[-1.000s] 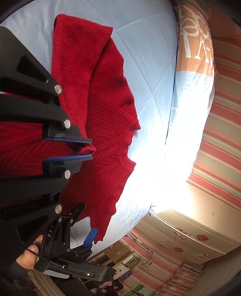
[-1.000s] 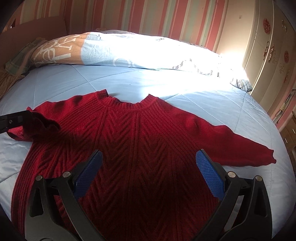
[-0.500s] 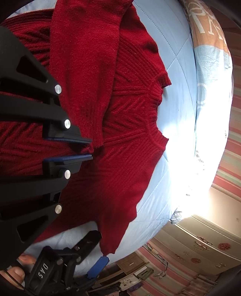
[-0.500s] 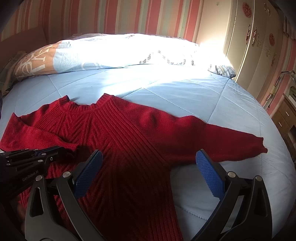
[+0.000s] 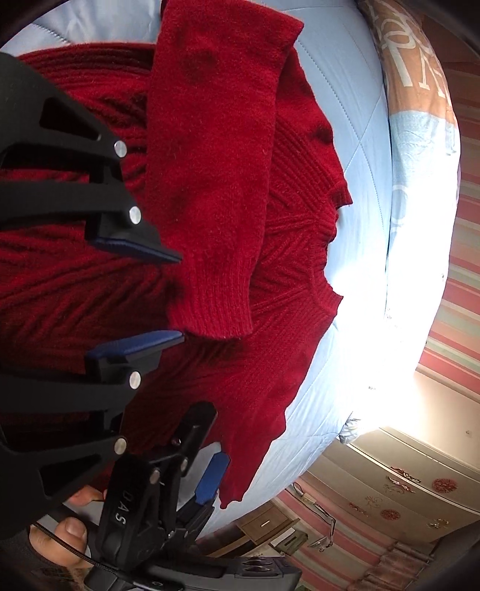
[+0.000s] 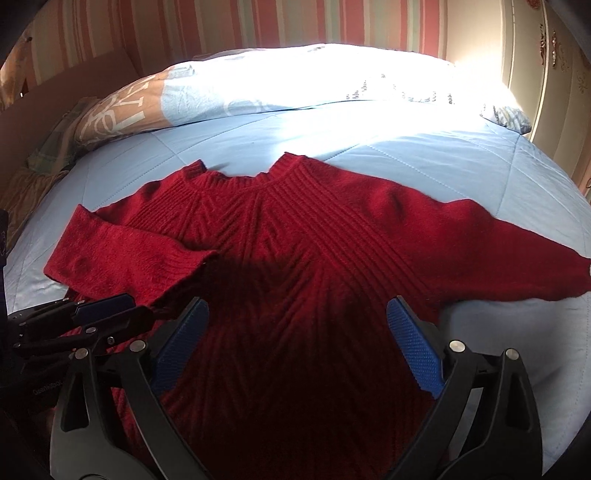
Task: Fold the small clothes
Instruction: 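Carry the sleeve across the sweater body toward the right gripper, then open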
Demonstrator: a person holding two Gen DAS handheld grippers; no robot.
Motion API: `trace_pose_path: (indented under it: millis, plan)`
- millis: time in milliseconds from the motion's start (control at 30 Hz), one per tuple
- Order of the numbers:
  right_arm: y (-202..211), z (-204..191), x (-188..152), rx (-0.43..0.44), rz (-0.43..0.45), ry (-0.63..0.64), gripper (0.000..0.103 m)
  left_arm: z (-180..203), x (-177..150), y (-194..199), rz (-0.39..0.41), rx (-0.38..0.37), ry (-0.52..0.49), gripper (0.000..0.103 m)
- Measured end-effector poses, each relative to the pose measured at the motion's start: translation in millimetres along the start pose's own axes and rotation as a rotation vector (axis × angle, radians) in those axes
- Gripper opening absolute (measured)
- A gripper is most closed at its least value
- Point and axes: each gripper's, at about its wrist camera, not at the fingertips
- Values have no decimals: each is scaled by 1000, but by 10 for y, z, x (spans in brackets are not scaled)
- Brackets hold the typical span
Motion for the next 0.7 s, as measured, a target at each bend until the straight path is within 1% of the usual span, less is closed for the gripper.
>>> trace_pose_path:
  millis: [33, 67, 100, 133, 200, 267, 333, 433, 467, 533, 567, 633, 667, 700]
  plan:
    - [-62, -65, 0, 29, -14, -3, 93, -10, 8, 27, 1, 26, -15, 40]
    - [-126, -129, -4, 54, -32, -6, 89, -24, 9, 34, -1, 46, -27, 40]
    - [-183, -190, -5, 72, -47, -5, 82, -46, 6, 32, -6, 56, -33, 40]
    - [-229, -238, 2, 86, -57, -4, 80, -77, 0, 29, -11, 62, -29, 40]
    - [-317, -294, 5, 104, -79, -13, 78, -140, -6, 17, -23, 67, -9, 40]
    - [-393, -307, -11, 150, -107, -42, 77, -184, -23, 44, -22, 78, -1, 40]
    - [-447, -341, -37, 188, -131, -49, 74, -215, -39, 95, -16, 94, -4, 40]
    - [-522, -419, -63, 195, -159, -18, 53, -263, -55, 147, -13, 115, -2, 40]
    - [-541, -431, -69, 211, -169, -21, 42, -282, -55, 157, -15, 120, 1, 40]
    - [-540, -448, -71, 222, -169, -24, 33, -316, -58, 171, -20, 130, 1, 40]
    - [-540, -462, -66, 232, -171, -22, 25, -331, -54, 184, -20, 136, 1, 40]
    - [-518, -503, -54, 213, -159, 4, 20, -357, -36, 224, -12, 146, 1, 40]
    - [-503, -514, -41, 196, -149, 17, 8, -366, -20, 244, -7, 151, 2, 40]
    - [-489, -502, -20, 191, -142, 17, 8, -374, 2, 266, -1, 157, 0, 40]
Point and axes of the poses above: each gripper's, at about its wrist camera, not at the fingertips, and y roughly against the way its jaws point, z to its right, x to its top, and after that the axes turned 6 degrees about z, right-handed
